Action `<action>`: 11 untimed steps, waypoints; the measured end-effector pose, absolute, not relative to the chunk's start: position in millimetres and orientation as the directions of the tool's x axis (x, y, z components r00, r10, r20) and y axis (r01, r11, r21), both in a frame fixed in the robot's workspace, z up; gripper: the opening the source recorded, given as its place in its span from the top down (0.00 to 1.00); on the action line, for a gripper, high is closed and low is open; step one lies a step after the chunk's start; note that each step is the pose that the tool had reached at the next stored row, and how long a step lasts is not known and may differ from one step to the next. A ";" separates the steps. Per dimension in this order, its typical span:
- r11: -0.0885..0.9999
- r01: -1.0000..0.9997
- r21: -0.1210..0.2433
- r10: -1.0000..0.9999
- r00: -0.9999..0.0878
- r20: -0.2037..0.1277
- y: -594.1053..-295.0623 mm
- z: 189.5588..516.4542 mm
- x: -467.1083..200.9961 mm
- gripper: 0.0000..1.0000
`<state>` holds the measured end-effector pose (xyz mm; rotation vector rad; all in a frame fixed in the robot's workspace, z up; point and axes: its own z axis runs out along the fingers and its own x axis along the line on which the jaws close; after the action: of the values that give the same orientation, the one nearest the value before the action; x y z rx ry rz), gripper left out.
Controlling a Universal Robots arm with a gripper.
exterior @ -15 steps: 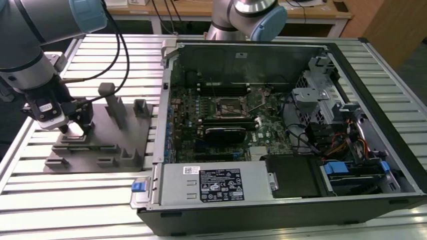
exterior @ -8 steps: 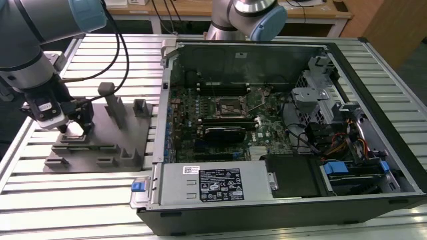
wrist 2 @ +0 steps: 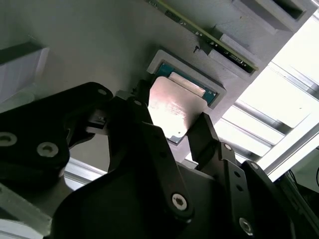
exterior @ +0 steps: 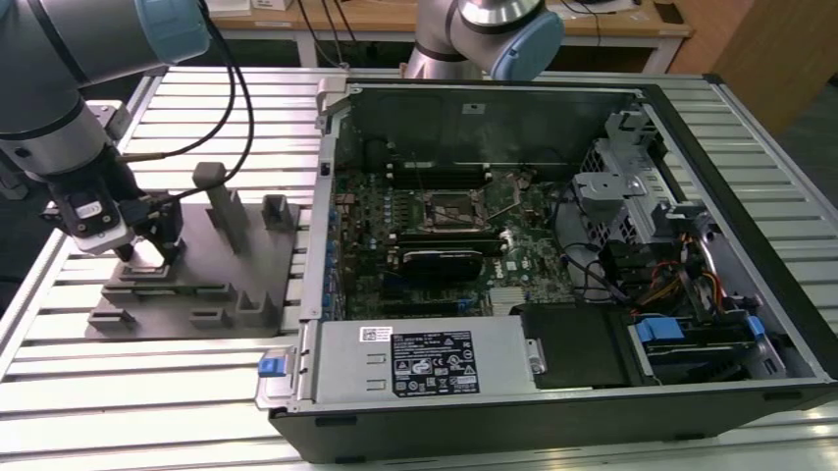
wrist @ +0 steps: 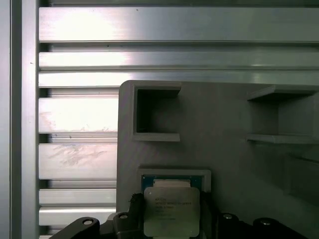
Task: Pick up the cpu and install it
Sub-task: 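Pick up the cpu and move it towards the insertion slot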
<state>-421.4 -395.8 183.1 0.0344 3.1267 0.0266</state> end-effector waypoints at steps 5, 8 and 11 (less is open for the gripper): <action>1.000 0.022 0.017 0.022 -1.000 -0.014 -395.8 183.2 -421.4 0.46; 1.000 0.022 0.017 0.022 -1.000 -0.014 -395.8 183.5 -421.4 0.46; 1.000 0.022 0.017 0.022 -1.000 -0.014 -395.8 186.8 -421.5 0.46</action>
<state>-421.5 -395.8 186.8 0.0345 3.1268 0.0267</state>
